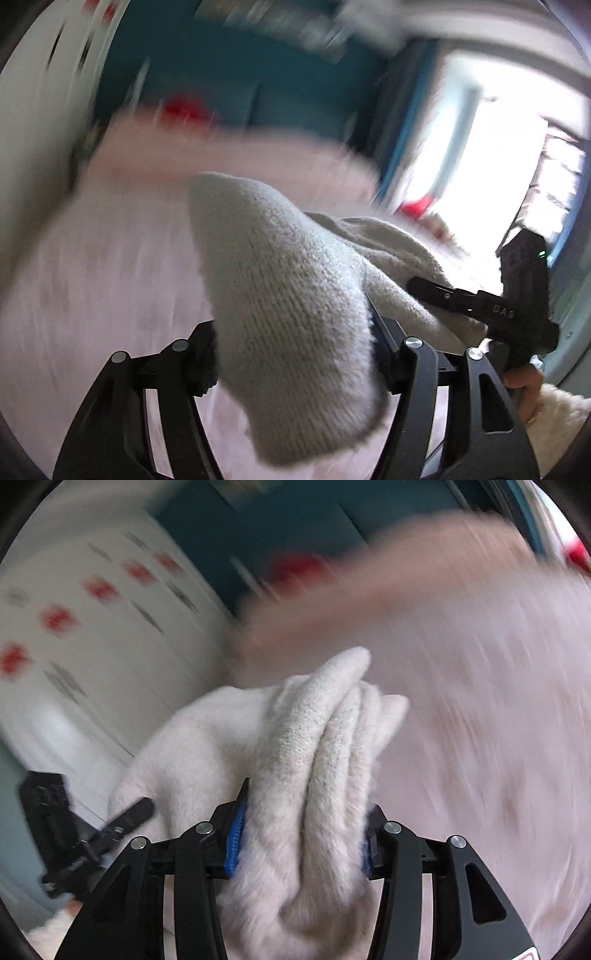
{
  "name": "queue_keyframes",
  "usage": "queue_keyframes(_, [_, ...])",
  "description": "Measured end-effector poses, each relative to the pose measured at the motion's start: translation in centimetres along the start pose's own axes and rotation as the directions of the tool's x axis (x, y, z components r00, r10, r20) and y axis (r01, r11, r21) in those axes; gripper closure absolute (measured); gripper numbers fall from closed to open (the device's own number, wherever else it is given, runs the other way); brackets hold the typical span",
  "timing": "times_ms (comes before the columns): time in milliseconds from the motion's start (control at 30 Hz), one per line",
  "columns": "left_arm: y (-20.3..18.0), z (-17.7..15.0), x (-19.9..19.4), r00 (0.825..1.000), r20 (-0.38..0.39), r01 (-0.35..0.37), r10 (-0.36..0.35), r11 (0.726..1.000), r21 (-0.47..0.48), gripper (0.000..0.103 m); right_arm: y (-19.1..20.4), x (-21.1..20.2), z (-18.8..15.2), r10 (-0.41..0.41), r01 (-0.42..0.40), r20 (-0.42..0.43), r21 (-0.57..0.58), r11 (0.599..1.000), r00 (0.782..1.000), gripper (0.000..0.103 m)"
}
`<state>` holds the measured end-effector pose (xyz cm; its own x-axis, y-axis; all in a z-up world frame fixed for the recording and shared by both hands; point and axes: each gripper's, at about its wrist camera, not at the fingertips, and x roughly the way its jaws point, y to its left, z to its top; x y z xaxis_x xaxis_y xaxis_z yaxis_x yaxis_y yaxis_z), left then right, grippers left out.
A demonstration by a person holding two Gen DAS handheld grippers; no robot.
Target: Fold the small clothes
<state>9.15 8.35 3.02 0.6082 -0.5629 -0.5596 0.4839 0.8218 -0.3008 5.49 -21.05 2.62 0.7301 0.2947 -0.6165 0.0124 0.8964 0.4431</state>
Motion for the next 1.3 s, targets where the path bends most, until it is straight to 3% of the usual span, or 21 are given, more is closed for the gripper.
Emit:
queue_keyframes(67, [2.7,-5.3,3.7,0.982,-0.16,-0.109,0.097,0.992,-0.066,0.045,-3.5,2.4,-4.4,-0.089,0.097,-0.109,0.074,0.993,0.99,0.056])
queue_keyframes(133, [4.4,-8.4,2.8,0.983,-0.166,-0.098,0.072,0.982,-0.158,0.046,-5.0,1.1,-6.1,-0.048,0.057,-0.071,0.128,0.99,0.996,0.055])
queue_keyframes(167, [4.9,-8.7,1.6,0.991,-0.125,-0.076,0.051,0.977,-0.199,0.043,-5.4,0.1,-6.2,-0.059,0.065,-0.046,0.144,0.987,0.997,0.048])
queue_keyframes(233, [5.7,-8.4,-0.5,0.998,-0.052,-0.037,0.024,0.961,-0.274,0.02,-5.8,-0.4,-5.3,-0.061,0.065,-0.031,0.161,0.985,0.998,0.037])
queue_keyframes(300, [6.3,-7.3,-0.4,1.0,-0.019,-0.013,0.007,0.945,-0.326,0.012,-6.3,0.4,-4.1,-0.017,0.026,-0.042,0.213,0.977,0.999,0.024])
queue_keyframes(433, [6.5,-5.0,4.6,0.992,-0.123,-0.047,-0.002,0.918,-0.395,0.012,-6.4,5.5,-2.7,0.046,0.004,-0.166,0.288,0.958,0.985,0.02])
queue_keyframes(467, [6.9,-5.5,6.5,0.983,-0.181,-0.077,0.003,0.911,-0.406,0.013,-6.3,6.9,-2.9,0.043,0.016,-0.199,0.286,0.958,0.979,0.028])
queue_keyframes(500, [7.2,-5.7,7.8,0.976,-0.217,-0.111,0.022,0.907,-0.406,0.029,-5.8,7.6,-3.0,0.057,0.002,-0.208,0.275,0.962,0.976,0.059])
queue_keyframes(533, [7.0,-5.9,8.7,0.969,-0.244,-0.13,0.032,0.908,-0.399,0.044,-5.1,7.9,-2.6,0.058,-0.003,-0.209,0.252,0.968,0.976,0.065])
queue_keyframes(567, [6.7,-5.6,9.2,0.965,-0.257,-0.149,0.05,0.912,-0.383,0.047,-3.9,7.3,-1.8,0.035,0.004,-0.185,0.209,0.978,0.982,0.07])
queue_keyframes(633, [6.2,-4.1,8.6,0.977,-0.21,-0.119,0.042,0.922,-0.369,0.061,-2.0,5.3,-0.4,0.06,-0.042,-0.116,0.154,0.987,0.991,0.075])
queue_keyframes(767, [4.2,-1.0,5.8,0.996,-0.085,-0.047,0.023,0.953,-0.299,0.062,-0.3,2.0,1.4,0.042,-0.042,0.001,0.05,0.998,0.999,0.074])
queue_keyframes(833, [3.9,-1.0,6.4,0.995,-0.087,-0.067,0.045,0.963,-0.26,0.058,-2.0,3.7,0.7,-0.003,0.005,-0.043,0.06,0.998,0.999,0.067])
queue_keyframes(867, [3.8,-1.7,7.6,0.989,-0.121,-0.107,0.082,0.968,-0.227,0.057,-4.1,5.7,-0.3,-0.057,0.068,-0.124,0.086,0.994,0.991,0.066])
queue_keyframes(933, [4.1,-3.7,10.1,0.962,-0.217,-0.205,0.165,0.963,-0.176,0.057,-6.2,6.9,-1.5,-0.103,0.133,-0.198,0.144,0.981,0.975,0.066])
queue_keyframes(967, [4.3,-4.4,10.5,0.953,-0.243,-0.227,0.18,0.958,-0.178,0.057,-6.3,5.1,-1.6,-0.054,0.079,-0.133,0.189,0.979,0.99,0.066])
queue_keyframes(1100, [3.3,-3.8,5.9,0.976,-0.143,-0.198,0.167,0.949,-0.245,0.058,-1.6,-0.9,-1.5,-0.038,0.038,-0.017,0.057,0.998,0.999,0.065])
queue_keyframes(1133, [2.5,-3.5,4.6,0.978,-0.111,-0.197,0.175,0.951,-0.238,0.057,-0.5,-1.3,-1.7,-0.021,0.021,-0.022,0.025,0.999,1.0,0.067])
queue_keyframes(1200, [1.1,-3.2,3.7,0.976,-0.094,-0.214,0.199,0.956,-0.202,0.057,1.9,-1.0,-3.1,-0.031,0.026,-0.079,-0.073,0.997,0.996,0.083])
queue_keyframes(1267, [0.0,-3.9,4.9,0.968,-0.142,-0.231,0.209,0.959,-0.166,0.057,1.8,1.6,-5.0,-0.14,0.117,-0.156,-0.145,0.982,0.978,0.092])
queue_keyframes(1300, [-0.2,-4.5,5.8,0.959,-0.176,-0.248,0.222,0.958,-0.145,0.057,1.0,3.4,-5.8,-0.205,0.175,-0.198,-0.157,0.972,0.959,0.103])
